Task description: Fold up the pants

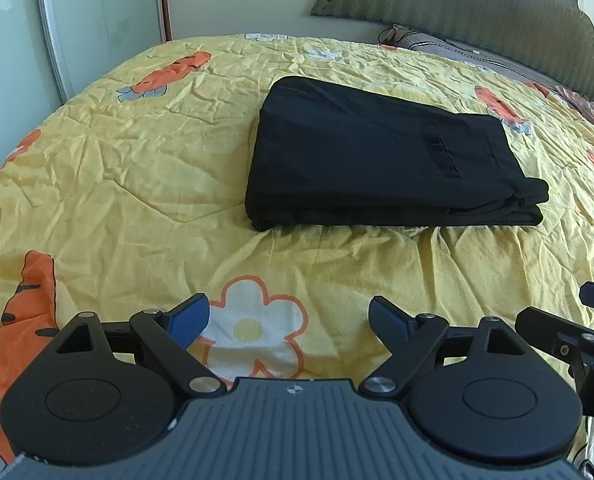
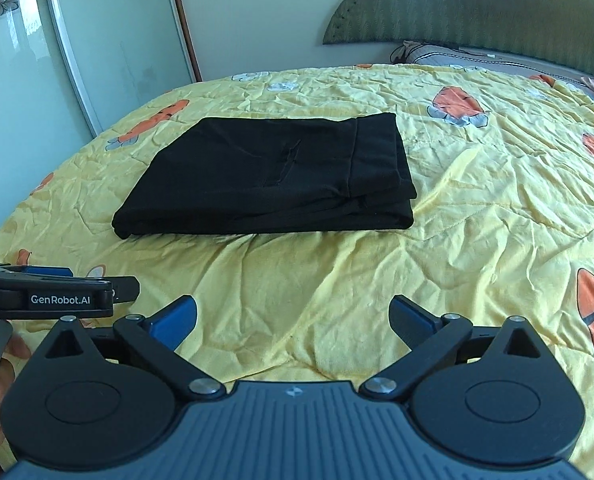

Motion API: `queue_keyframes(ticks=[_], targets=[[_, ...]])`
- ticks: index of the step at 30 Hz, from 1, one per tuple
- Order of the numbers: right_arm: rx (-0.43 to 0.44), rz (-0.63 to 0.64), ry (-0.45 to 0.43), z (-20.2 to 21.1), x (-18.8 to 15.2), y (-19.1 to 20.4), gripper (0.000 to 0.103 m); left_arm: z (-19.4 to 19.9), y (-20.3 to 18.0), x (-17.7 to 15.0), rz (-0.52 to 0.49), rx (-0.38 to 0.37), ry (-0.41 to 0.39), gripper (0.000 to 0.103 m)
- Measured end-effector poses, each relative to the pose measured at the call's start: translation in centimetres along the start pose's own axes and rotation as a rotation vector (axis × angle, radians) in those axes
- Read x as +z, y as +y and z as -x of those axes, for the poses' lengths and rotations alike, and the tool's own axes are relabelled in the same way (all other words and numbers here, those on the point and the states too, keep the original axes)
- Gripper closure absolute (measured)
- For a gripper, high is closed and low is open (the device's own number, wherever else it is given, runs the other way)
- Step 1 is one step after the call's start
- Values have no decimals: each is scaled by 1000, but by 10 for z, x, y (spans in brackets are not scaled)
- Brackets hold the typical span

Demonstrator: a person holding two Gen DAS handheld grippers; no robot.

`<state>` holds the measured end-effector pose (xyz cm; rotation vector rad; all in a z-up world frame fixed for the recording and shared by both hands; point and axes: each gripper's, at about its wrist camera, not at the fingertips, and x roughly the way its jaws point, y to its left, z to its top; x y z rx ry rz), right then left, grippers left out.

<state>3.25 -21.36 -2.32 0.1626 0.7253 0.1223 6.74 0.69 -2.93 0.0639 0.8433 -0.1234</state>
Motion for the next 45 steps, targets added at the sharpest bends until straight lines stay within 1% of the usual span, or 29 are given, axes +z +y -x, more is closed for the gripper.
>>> queue_keyframes(ticks=[5,13,26,30,45], targets=[[-10,6,-3,-8,-9,3,0,-6,1,-4,8,17,-4,15],[-28,12,-18,-21,-18,2,0,-13,0,-10,-2,35,-56,9],[-25,30,-17,-20,-20,5,0,-14,-2,-16,-20,51,-94,4],[-31,37,-17,-22,-21,6,0,-15,-1,-17,-20,52,-105,1],[-54,75,-19,-24,-25,11,0,-16,2,-20,-11,38,-118,1]])
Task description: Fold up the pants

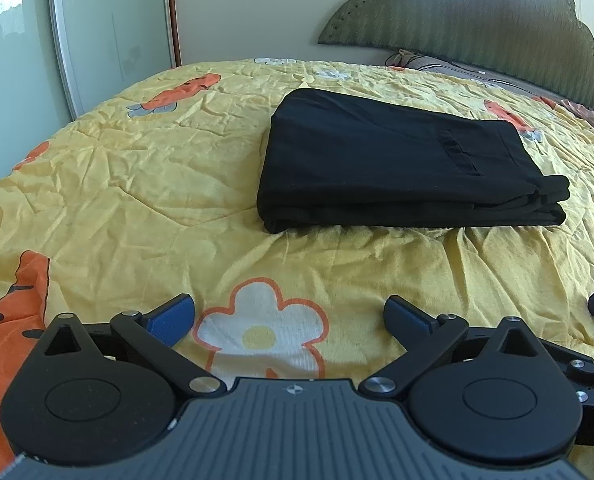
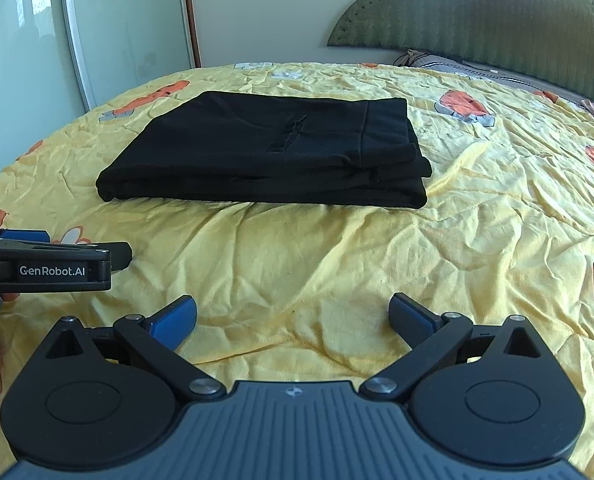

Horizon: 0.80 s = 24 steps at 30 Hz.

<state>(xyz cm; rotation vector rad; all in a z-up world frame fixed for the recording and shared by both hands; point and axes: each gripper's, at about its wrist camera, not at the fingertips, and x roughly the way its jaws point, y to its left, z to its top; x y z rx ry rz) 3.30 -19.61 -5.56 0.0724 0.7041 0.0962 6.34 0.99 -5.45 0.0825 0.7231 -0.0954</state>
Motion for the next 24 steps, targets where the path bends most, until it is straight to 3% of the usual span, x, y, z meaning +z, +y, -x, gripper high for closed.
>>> queue_keyframes(ticks=[24], targets=[[-16,29,-35,-1,-6,3,0,2,-1,-3,4,-7,-18,1]])
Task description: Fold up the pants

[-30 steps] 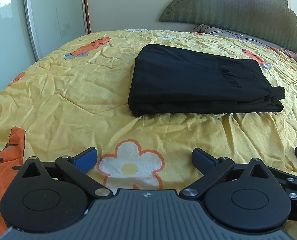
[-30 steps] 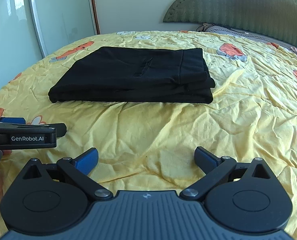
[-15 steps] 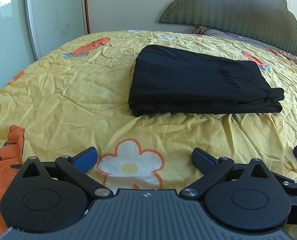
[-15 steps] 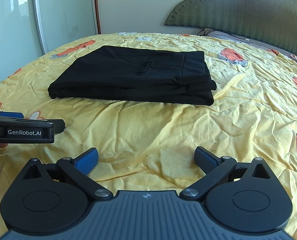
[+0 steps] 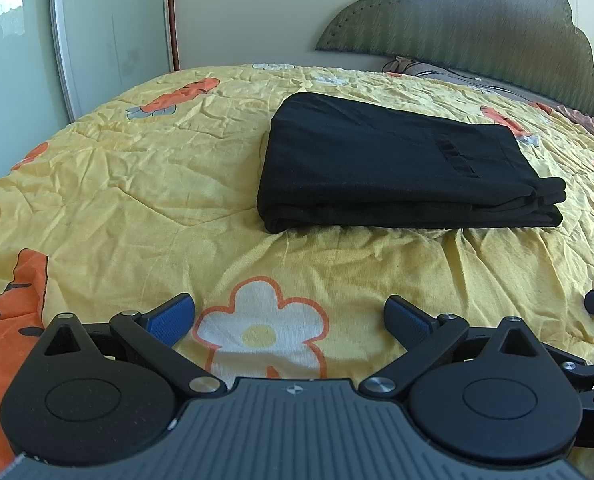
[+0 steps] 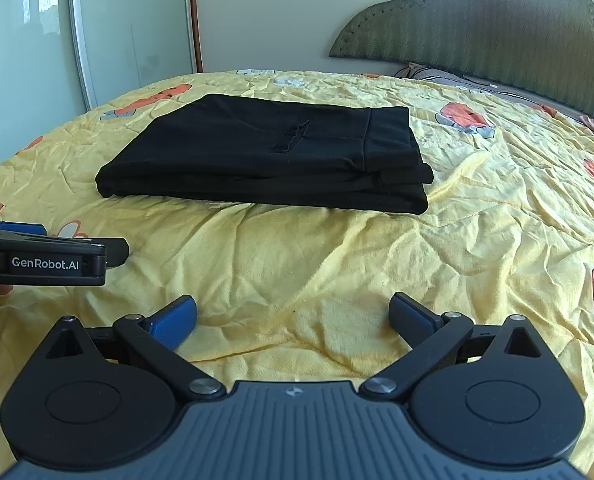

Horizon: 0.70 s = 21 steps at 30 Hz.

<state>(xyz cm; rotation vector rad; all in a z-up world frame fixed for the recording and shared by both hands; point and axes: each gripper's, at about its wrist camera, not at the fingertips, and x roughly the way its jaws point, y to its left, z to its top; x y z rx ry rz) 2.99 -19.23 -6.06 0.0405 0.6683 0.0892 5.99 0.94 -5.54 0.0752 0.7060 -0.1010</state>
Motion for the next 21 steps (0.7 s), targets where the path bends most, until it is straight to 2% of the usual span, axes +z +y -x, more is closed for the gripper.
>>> queue_keyframes(ticks=[21], targets=[[2,-7,-4,1,0,0,0,1,1,-1,8,1,-7,1]])
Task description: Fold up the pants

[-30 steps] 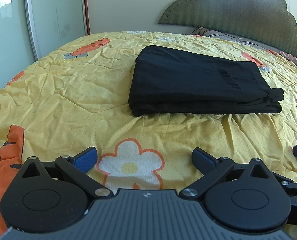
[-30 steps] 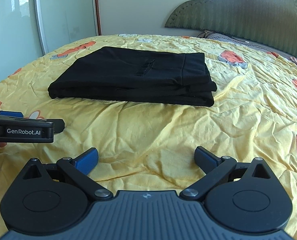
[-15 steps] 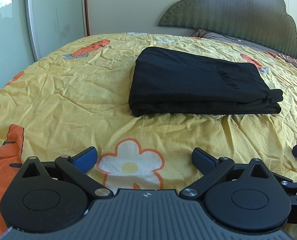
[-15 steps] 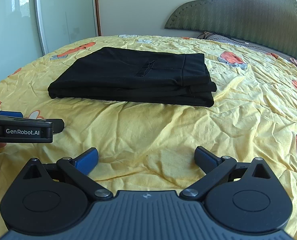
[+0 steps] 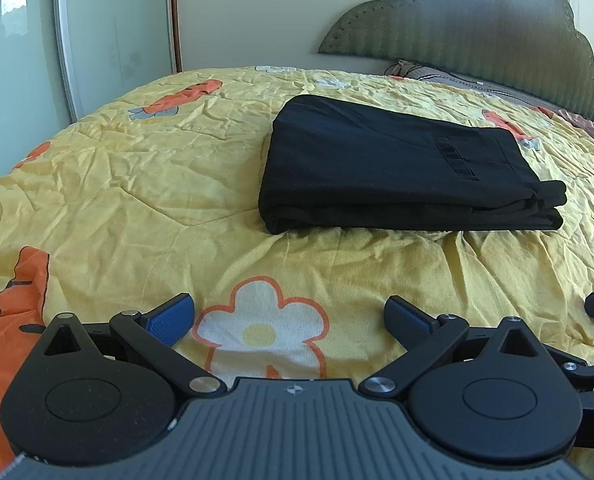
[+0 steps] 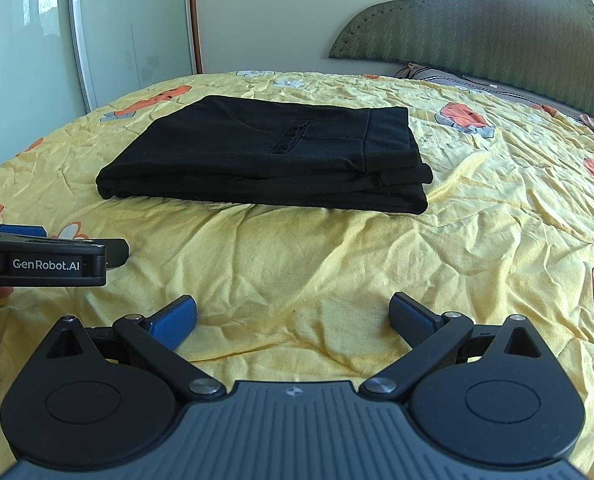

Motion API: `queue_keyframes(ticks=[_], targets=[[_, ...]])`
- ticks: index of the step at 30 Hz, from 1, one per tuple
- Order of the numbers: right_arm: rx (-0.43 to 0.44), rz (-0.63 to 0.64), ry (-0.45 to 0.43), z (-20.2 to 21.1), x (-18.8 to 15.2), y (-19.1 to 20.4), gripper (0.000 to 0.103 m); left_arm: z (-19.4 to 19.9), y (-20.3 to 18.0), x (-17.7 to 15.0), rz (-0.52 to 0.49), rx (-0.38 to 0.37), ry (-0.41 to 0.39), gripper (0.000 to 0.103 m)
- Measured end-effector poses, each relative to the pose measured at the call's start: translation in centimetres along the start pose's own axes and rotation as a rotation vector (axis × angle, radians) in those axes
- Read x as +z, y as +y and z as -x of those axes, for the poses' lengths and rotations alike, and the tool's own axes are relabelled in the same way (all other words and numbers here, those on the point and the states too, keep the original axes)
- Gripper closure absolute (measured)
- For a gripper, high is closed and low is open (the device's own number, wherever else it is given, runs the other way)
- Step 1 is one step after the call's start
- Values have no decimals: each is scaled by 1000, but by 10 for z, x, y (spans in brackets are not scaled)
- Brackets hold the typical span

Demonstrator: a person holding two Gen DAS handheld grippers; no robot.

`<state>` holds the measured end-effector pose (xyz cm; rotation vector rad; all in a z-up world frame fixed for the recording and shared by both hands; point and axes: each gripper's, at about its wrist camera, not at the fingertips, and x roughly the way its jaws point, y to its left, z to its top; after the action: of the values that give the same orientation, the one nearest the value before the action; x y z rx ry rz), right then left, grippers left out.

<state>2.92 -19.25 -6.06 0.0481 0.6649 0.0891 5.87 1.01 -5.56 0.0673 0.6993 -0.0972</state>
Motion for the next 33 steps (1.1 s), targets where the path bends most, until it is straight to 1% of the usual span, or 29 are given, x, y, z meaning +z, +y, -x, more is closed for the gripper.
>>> queue_keyframes(ticks=[11,17,33], targets=[[-11,-23,-9,1,1,-4,0,-1,0,1,4,0,-2,0],[-26,-5,-1,-1,1,-1,0,-1,0,1,3,1,-2,0],[-27,-4,0,-1,1,-1,0,0,1,-1,2,-1,-6,0]])
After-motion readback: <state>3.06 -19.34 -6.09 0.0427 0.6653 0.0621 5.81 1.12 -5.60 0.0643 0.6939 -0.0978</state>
